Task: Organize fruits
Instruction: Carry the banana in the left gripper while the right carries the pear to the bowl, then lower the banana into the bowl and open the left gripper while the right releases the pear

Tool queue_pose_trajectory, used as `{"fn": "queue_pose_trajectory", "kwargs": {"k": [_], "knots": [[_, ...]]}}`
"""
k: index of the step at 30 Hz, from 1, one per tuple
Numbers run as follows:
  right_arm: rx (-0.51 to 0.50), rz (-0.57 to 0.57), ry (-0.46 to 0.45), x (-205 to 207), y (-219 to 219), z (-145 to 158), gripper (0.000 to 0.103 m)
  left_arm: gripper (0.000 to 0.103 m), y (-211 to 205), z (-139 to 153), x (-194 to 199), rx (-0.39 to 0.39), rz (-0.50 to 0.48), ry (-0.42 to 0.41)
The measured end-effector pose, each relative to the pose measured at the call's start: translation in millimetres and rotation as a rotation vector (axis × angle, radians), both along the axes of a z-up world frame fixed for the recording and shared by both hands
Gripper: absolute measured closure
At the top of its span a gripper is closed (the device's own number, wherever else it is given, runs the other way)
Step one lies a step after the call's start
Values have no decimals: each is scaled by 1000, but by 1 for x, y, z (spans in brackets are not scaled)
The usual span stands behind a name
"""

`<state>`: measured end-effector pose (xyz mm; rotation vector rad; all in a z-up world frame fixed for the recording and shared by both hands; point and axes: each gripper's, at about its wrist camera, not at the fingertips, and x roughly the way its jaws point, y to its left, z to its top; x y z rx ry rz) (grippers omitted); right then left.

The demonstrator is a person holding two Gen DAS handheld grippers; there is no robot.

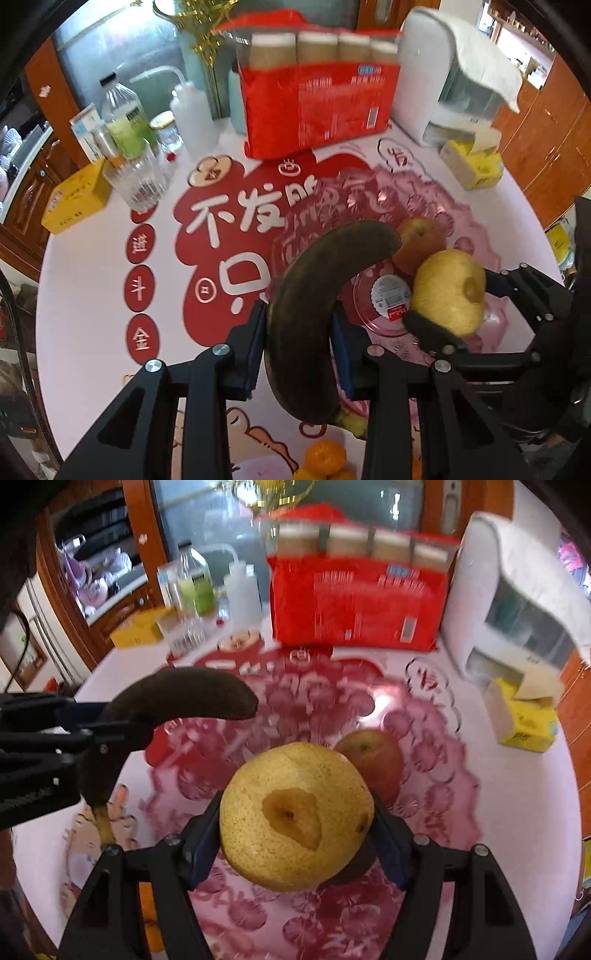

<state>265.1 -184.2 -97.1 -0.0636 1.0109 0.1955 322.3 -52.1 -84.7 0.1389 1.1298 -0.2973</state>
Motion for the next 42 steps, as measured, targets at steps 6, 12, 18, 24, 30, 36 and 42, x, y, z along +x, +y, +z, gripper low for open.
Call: {"fn": "queue_pose_trajectory", "kwargs": {"k": [6, 12, 18, 24, 30, 36, 42], "knots": [[1, 48, -8, 12, 6, -25, 30, 71, -16, -26, 9, 35, -3, 3], [15, 88, 29, 19, 11, -41, 29, 71, -24, -37, 11, 53, -4, -10], [25, 99, 34, 16, 7, -38, 29, 71, -31, -48, 15, 45, 3, 33], [24, 155, -7, -1, 7, -25, 29, 71, -34, -47, 13, 36, 12, 9], [-62, 153, -63, -14, 9, -15, 29, 48, -29, -33, 8, 36, 17, -16], [32, 68, -46, -25, -12, -3, 30, 36, -16, -13, -12, 55, 29, -58], [143, -33, -18, -47, -27, 11, 30, 32, 6, 10, -38, 47, 50, -79]]}}
